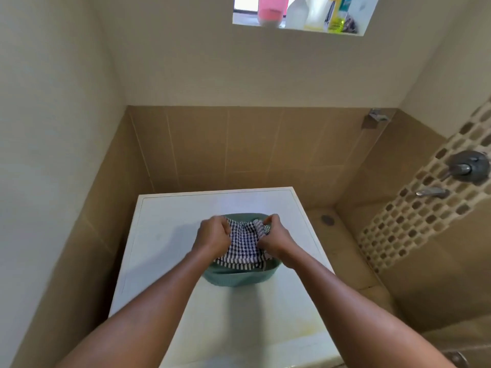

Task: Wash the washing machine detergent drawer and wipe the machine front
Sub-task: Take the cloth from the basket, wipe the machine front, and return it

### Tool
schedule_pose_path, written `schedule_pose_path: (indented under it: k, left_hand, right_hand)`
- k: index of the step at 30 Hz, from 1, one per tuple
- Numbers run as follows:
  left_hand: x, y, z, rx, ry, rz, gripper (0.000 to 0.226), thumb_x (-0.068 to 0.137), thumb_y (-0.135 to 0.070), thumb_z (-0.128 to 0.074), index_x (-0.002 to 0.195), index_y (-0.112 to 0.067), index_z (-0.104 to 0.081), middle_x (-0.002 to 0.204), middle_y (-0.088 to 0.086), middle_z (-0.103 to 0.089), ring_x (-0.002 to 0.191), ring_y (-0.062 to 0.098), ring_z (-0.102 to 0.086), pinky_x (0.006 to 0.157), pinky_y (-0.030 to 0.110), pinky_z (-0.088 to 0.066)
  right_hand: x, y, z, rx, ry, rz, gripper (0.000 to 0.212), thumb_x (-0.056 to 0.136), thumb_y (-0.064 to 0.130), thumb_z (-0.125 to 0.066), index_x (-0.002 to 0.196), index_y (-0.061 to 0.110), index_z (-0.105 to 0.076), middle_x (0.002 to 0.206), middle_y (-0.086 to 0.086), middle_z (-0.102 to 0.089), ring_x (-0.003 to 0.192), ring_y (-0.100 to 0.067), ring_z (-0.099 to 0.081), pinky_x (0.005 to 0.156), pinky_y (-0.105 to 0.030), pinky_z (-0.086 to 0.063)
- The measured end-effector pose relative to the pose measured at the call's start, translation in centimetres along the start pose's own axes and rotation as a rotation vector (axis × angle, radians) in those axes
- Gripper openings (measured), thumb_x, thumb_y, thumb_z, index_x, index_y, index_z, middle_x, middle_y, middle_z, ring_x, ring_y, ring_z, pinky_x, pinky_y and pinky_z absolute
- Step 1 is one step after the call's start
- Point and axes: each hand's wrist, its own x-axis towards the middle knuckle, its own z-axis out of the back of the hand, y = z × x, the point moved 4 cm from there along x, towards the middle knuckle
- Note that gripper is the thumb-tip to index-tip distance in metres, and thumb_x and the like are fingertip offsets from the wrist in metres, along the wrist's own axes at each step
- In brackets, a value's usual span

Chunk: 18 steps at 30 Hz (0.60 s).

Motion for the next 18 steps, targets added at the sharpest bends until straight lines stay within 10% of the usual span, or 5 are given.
schedule_pose_path:
  k: [7, 10, 18]
  left_hand:
    - [1.6, 1.9, -3.2, 0.223, 0.146, -0.049, 0.035, 0.087, 0.009, -0.056, 0.064, -0.017, -0.048, 0.069, -0.001, -0.051, 0.059, 0.011, -0.047, 0.047, 0.023, -0.033]
    - [1.9, 2.5, -4.3, 0.302, 0.189, -0.053, 0.029, 0.085, 0.011, -0.053, 0.075, -0.016, -0.05, 0.094, 0.006, -0.06, 0.079, 0.019, -0.056, 0.063, 0.029, -0.042]
    - [3.0, 2.9, -5.9, 0.524, 0.223, -0.051, 0.029, 0.09, 0.01, -0.046, 0.102, -0.01, -0.063, 0.106, 0.009, -0.063, 0.085, 0.023, -0.058, 0.069, 0.033, -0.047]
  right_hand:
    - [3.1, -0.3, -2.5, -0.307, -0.067, 0.088, 0.033, 0.091, -0.006, -0.047, 0.116, 0.015, -0.05, 0.122, -0.013, -0.062, 0.11, -0.03, -0.059, 0.088, -0.04, -0.051]
    - [4.2, -0.8, -3.0, -0.347, -0.076, 0.1, 0.028, 0.09, -0.007, -0.039, 0.097, 0.018, -0.05, 0.115, -0.012, -0.065, 0.102, -0.028, -0.06, 0.083, -0.036, -0.048]
    - [6.0, -2.8, -4.0, -0.531, -0.008, 0.039, 0.035, 0.088, -0.005, -0.049, 0.119, 0.009, -0.062, 0.121, -0.013, -0.066, 0.114, -0.031, -0.062, 0.094, -0.038, -0.052]
